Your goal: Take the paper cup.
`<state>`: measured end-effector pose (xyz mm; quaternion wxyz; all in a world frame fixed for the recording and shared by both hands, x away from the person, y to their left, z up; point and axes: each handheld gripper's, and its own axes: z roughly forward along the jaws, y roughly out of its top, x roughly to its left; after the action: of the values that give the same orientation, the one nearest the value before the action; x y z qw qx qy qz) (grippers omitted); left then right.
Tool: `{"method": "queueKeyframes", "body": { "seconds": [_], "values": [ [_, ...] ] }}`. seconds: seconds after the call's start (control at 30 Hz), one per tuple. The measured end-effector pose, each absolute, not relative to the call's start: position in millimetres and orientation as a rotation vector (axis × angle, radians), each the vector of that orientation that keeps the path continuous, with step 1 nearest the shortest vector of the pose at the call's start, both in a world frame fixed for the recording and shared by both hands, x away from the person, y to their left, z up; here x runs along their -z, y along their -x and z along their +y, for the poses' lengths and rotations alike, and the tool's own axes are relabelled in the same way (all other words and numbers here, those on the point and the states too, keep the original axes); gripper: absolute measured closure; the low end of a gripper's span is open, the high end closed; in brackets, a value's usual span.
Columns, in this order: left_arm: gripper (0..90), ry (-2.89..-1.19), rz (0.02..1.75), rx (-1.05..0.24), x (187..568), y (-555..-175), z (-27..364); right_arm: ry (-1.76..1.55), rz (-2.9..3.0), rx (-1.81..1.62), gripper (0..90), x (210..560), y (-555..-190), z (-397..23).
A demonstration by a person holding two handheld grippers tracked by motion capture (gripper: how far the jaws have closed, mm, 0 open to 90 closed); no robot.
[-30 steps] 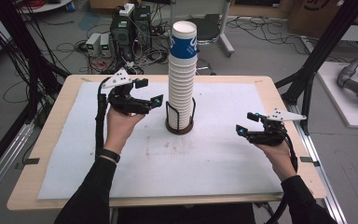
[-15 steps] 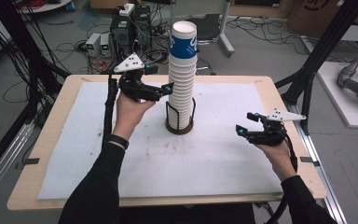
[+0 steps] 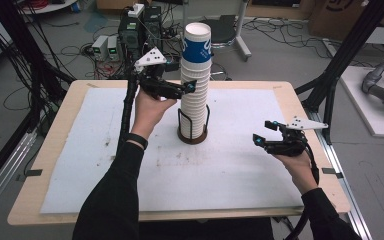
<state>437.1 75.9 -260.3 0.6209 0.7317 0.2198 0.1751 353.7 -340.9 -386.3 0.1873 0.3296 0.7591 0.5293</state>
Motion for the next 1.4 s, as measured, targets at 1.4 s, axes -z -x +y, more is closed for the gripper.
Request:
{"method": "queueKeyframes", "body": {
  "seconds": [1.4],
  "values": [
    [11.0, -1.686, 0.488, -0.366, 257.9, -454.0, 60.6, -0.884, 2.137, -1.534, 20.3, 368.2, -355.7, -329.9]
  ]
}}
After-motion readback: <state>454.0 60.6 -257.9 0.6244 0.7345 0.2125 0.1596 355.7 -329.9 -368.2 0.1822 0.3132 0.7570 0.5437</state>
